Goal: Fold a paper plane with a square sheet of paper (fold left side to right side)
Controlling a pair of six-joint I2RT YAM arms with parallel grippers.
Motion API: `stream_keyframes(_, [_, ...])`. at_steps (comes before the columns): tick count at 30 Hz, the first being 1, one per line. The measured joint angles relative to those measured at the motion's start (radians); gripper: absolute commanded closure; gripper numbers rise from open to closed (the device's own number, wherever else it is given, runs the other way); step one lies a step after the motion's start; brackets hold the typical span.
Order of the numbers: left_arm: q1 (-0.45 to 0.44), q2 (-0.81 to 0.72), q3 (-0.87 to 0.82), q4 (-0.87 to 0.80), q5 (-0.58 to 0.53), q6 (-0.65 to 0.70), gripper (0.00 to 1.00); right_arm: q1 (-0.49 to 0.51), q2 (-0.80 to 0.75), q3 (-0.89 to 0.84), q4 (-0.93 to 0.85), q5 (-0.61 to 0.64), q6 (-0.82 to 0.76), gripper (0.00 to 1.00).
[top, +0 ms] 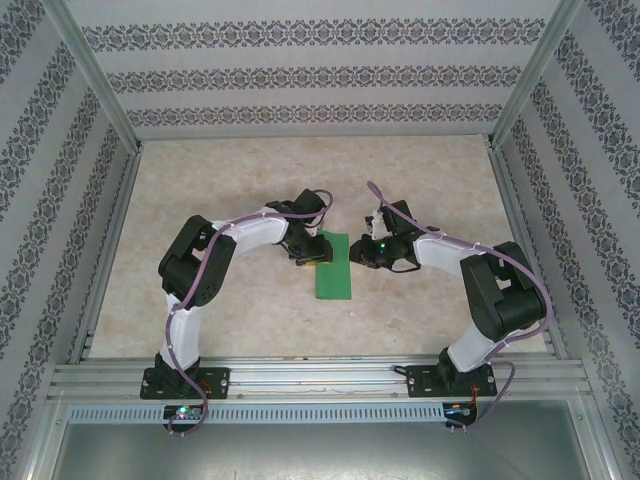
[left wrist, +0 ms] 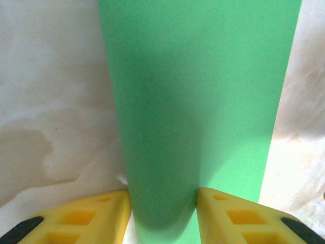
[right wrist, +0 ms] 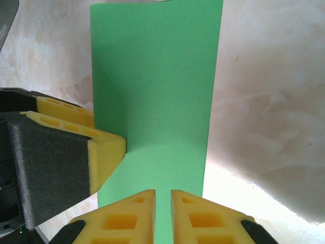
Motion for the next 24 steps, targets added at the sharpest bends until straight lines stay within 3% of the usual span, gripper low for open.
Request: stream_keyframes(24, [0.002, 0.003, 0.000, 0.000, 0.007, -0.002, 0.57, 0.000, 0.001, 0.003, -0.032, -0.005, -0.014, 0.86])
